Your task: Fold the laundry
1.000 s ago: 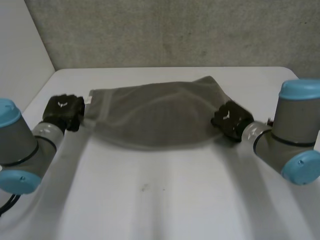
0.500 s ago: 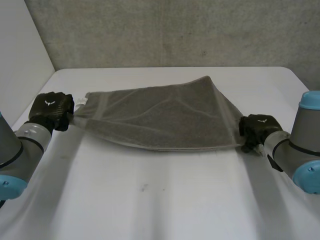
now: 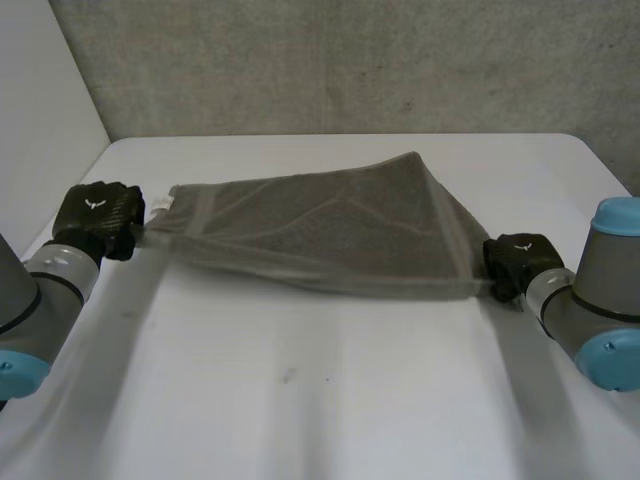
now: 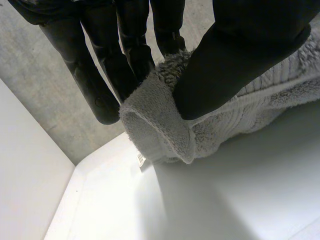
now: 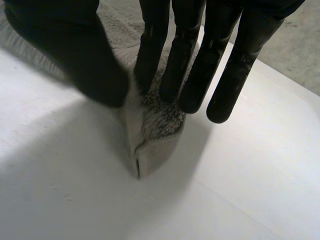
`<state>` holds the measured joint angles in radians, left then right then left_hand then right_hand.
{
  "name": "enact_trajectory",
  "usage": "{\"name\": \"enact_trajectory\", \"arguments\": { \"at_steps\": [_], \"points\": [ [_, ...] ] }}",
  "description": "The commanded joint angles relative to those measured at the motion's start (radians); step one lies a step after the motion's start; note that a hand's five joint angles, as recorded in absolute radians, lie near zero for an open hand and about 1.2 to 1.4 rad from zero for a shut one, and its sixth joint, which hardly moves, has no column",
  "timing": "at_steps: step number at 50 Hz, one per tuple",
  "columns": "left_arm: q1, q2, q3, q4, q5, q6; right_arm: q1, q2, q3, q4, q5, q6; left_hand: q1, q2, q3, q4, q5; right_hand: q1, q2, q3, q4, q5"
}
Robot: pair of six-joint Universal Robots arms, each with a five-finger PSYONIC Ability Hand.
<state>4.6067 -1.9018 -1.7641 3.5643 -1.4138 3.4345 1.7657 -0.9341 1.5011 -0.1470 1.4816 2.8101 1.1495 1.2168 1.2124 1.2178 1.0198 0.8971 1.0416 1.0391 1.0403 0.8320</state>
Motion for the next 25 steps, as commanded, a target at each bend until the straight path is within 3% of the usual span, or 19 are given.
{"name": "enact_trajectory", "arguments": {
  "at_steps": [1,8,14,16,17,18,19,21,25],
  "points": [
    [0.003,0.001,0.005,-0.015,-0.001,0.003,-0.046,-0.052,-0.008,0.007,0.000,0.000,0.247,0.180,0.184,0.178,0.202,0.499,0.355,0.357,0.356,0.390],
    [-0.002,0.064,-0.002,-0.113,-0.001,0.008,-0.074,-0.186,0.004,0.018,-0.015,-0.032,0.247,0.180,0.184,0.178,0.202,0.499,0.355,0.357,0.356,0.390],
    [-0.003,0.161,-0.003,-0.355,0.001,0.025,-0.084,-0.264,0.002,0.251,-0.090,-0.291,0.247,0.180,0.184,0.178,0.202,0.499,0.355,0.357,0.356,0.390],
    [0.003,0.214,-0.003,-0.493,0.001,0.092,-0.107,-0.310,0.010,0.454,-0.093,-0.516,0.247,0.180,0.184,0.178,0.202,0.499,0.355,0.357,0.356,0.390],
    [0.003,0.214,-0.003,-0.493,0.001,0.092,-0.107,-0.310,0.010,0.455,-0.093,-0.517,0.247,0.180,0.184,0.178,0.202,0.499,0.355,0.357,0.356,0.390],
    [0.004,0.237,-0.005,-0.556,-0.001,0.142,-0.127,-0.330,0.018,0.545,-0.087,-0.611,0.247,0.180,0.184,0.178,0.202,0.499,0.355,0.357,0.356,0.390],
    [0.004,0.237,-0.005,-0.556,-0.001,0.143,-0.127,-0.330,0.018,0.546,-0.087,-0.612,0.247,0.180,0.184,0.178,0.202,0.499,0.355,0.357,0.356,0.390],
    [0.021,0.283,-0.015,-0.677,-0.001,0.256,-0.166,-0.383,0.039,0.694,-0.087,-0.737,0.247,0.180,0.184,0.178,0.202,0.499,0.355,0.357,0.356,0.390],
    [0.060,0.328,-0.038,-0.752,0.001,0.336,-0.181,-0.436,0.048,0.741,-0.096,-0.759,0.247,0.180,0.184,0.178,0.202,0.499,0.355,0.357,0.356,0.390]
  ]
}}
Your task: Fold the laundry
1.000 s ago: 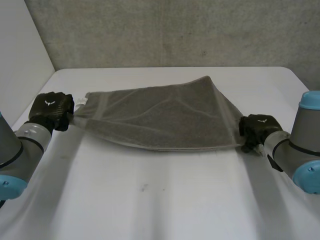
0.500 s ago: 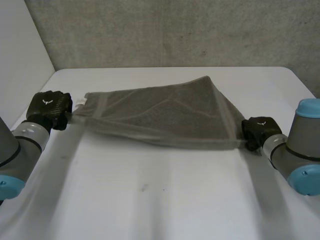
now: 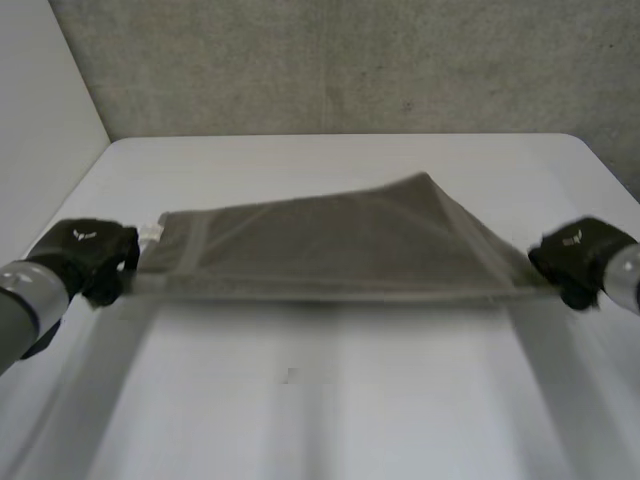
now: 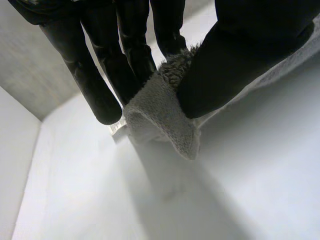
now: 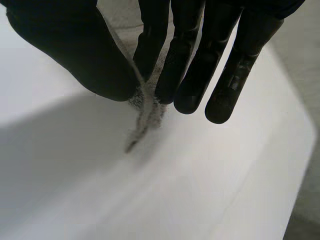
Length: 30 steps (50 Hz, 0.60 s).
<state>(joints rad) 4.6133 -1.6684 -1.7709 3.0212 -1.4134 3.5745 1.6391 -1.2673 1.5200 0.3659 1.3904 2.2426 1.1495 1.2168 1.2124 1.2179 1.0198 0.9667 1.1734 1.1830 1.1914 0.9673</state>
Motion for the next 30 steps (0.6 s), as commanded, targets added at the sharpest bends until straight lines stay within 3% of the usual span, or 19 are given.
{"name": "enact_trajectory", "arguments": {
  "at_steps": [1,8,16,22,24,30],
  "points": [
    [0.059,0.099,-0.038,-0.212,0.002,0.219,-0.056,-0.113,0.032,0.228,-0.007,-0.201,0.247,0.180,0.184,0.178,0.202,0.430,0.223,0.213,0.205,0.254],
    [0.055,0.088,-0.048,-0.150,0.002,0.213,-0.045,-0.113,0.023,0.191,-0.030,-0.182,0.247,0.180,0.184,0.178,0.202,0.430,0.223,0.213,0.205,0.254],
    [0.016,-0.071,0.014,-0.007,0.016,0.202,0.010,-0.017,-0.023,0.028,0.002,-0.112,0.247,0.180,0.184,0.178,0.202,0.430,0.223,0.213,0.205,0.254],
    [-0.030,-0.281,0.260,0.051,0.002,0.204,0.134,0.141,-0.285,-0.084,0.127,-0.077,0.247,0.180,0.184,0.178,0.202,0.430,0.223,0.213,0.205,0.254],
    [-0.066,-0.344,0.457,0.058,-0.009,0.185,0.195,0.198,-0.476,-0.171,0.203,-0.061,0.247,0.180,0.184,0.178,0.202,0.430,0.223,0.213,0.205,0.254],
    [-0.099,-0.382,0.794,0.127,-0.052,0.081,0.226,0.227,-0.699,-0.393,0.234,-0.021,0.247,0.180,0.184,0.178,0.202,0.430,0.223,0.213,0.205,0.254]
  ]
}}
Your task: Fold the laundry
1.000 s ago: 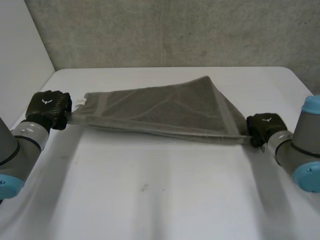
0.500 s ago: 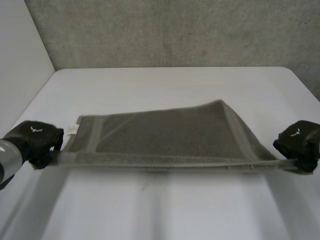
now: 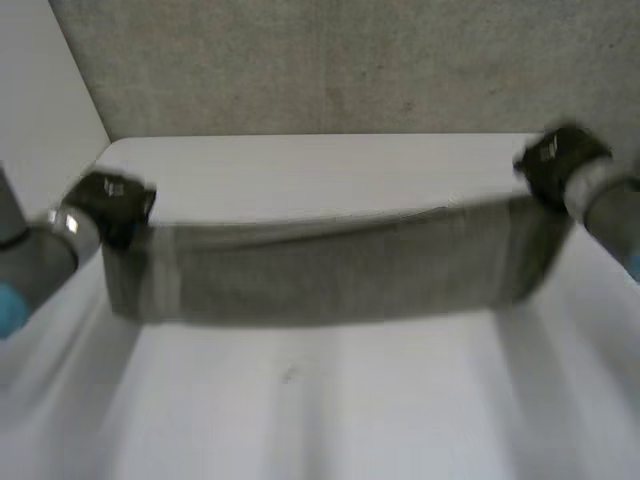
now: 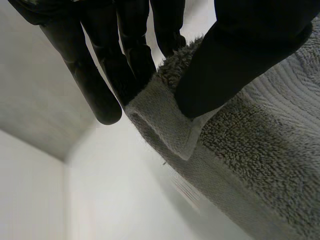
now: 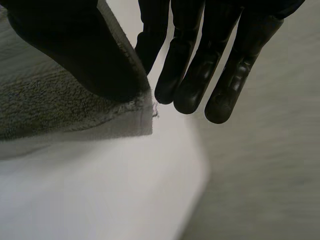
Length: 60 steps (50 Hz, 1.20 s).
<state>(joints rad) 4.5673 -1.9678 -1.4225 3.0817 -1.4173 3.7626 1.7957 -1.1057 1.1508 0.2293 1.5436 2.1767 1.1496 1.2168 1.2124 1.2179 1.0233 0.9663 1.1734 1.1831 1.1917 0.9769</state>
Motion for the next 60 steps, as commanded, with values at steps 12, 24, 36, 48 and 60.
{"name": "enact_trajectory", "arguments": {
  "at_steps": [12,24,36,48,60],
  "points": [
    [-0.053,-0.016,0.595,0.278,-0.118,-0.386,0.113,-0.060,-0.203,-0.591,0.076,0.094,0.247,0.180,0.184,0.178,0.198,0.430,0.223,0.213,0.205,0.245],
    [-0.030,-0.016,0.061,0.328,-0.068,-0.386,0.090,-0.048,0.179,-0.567,-0.062,0.098,0.247,0.180,0.184,0.178,0.198,0.430,0.223,0.213,0.205,0.245],
    [0.007,0.029,-0.346,0.462,0.000,-0.324,0.024,-0.028,0.435,-0.420,-0.175,0.085,0.247,0.180,0.184,0.178,0.198,0.430,0.223,0.213,0.205,0.245],
    [0.094,0.391,-0.521,0.001,0.087,-0.176,-0.128,-0.337,0.435,0.274,-0.189,-0.013,0.247,0.180,0.184,0.178,0.198,0.430,0.223,0.213,0.205,0.245],
    [0.163,0.392,-0.467,-0.101,0.153,-0.101,-0.188,-0.324,0.428,0.246,-0.186,-0.130,0.247,0.180,0.184,0.178,0.198,0.430,0.223,0.213,0.205,0.245]
  ]
}}
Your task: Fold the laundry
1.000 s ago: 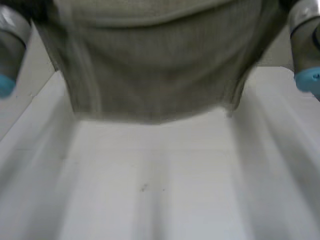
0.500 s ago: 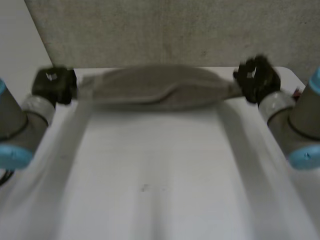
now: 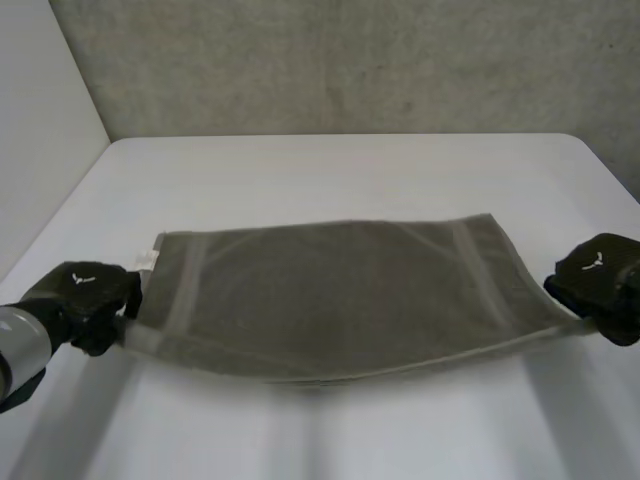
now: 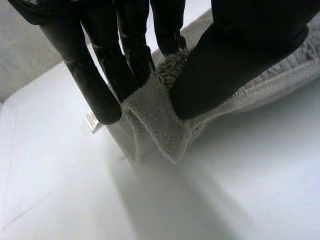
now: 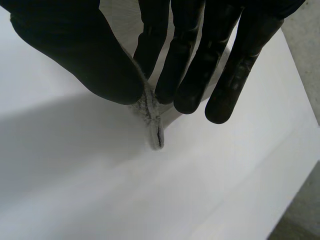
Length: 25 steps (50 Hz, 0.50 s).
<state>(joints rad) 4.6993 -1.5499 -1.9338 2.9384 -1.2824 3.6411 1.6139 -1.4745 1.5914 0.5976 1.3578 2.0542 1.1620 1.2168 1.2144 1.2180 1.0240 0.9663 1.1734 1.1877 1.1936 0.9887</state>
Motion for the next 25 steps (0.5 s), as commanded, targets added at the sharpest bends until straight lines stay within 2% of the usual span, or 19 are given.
{"name": "enact_trajectory", "arguments": {
  "at_steps": [1,2,5,7,11,13,14,16,21,25],
  "points": [
    [0.033,-0.059,0.062,0.082,0.018,0.017,-0.005,0.098,-0.025,-0.165,0.004,0.004,0.234,0.179,0.182,0.178,0.198,0.430,0.223,0.209,0.203,0.233],
    [0.031,-0.108,0.085,0.125,0.014,0.014,0.004,0.153,-0.053,-0.211,0.009,0.023,0.234,0.179,0.182,0.178,0.198,0.430,0.223,0.209,0.203,0.233],
    [0.012,-0.157,0.119,0.168,0.008,0.011,0.024,0.203,-0.085,-0.256,0.012,0.052,0.234,0.179,0.182,0.178,0.198,0.430,0.223,0.209,0.203,0.233],
    [-0.028,-0.244,0.195,0.234,0.003,0.004,0.098,0.285,-0.161,-0.333,0.036,0.104,0.234,0.179,0.182,0.178,0.198,0.430,0.223,0.209,0.203,0.233],
    [-0.068,-0.345,0.280,0.283,-0.012,-0.032,0.152,0.372,-0.231,-0.404,0.080,0.127,0.234,0.179,0.182,0.178,0.198,0.430,0.223,0.209,0.203,0.233],
    [-0.094,-0.430,0.370,0.323,-0.060,-0.074,0.182,0.454,-0.286,-0.499,0.116,0.130,0.234,0.179,0.182,0.178,0.198,0.430,0.223,0.209,0.203,0.233],
    [-0.094,-0.431,0.371,0.323,-0.060,-0.075,0.182,0.454,-0.286,-0.499,0.116,0.130,0.234,0.179,0.182,0.178,0.198,0.430,0.223,0.209,0.203,0.233],
    [-0.125,-0.510,0.455,0.363,-0.112,-0.088,0.187,0.491,-0.310,-0.555,0.129,0.130,0.234,0.179,0.182,0.178,0.198,0.430,0.223,0.209,0.203,0.233],
    [-0.154,-0.613,0.570,0.384,-0.158,-0.085,0.234,0.604,-0.404,-0.754,0.168,0.126,0.234,0.179,0.182,0.178,0.198,0.430,0.223,0.209,0.203,0.233],
    [-0.168,-0.662,0.615,0.384,-0.166,-0.085,0.245,0.649,-0.439,-0.806,0.165,0.123,0.234,0.179,0.182,0.178,0.198,0.430,0.223,0.209,0.203,0.233]
  ]
}}
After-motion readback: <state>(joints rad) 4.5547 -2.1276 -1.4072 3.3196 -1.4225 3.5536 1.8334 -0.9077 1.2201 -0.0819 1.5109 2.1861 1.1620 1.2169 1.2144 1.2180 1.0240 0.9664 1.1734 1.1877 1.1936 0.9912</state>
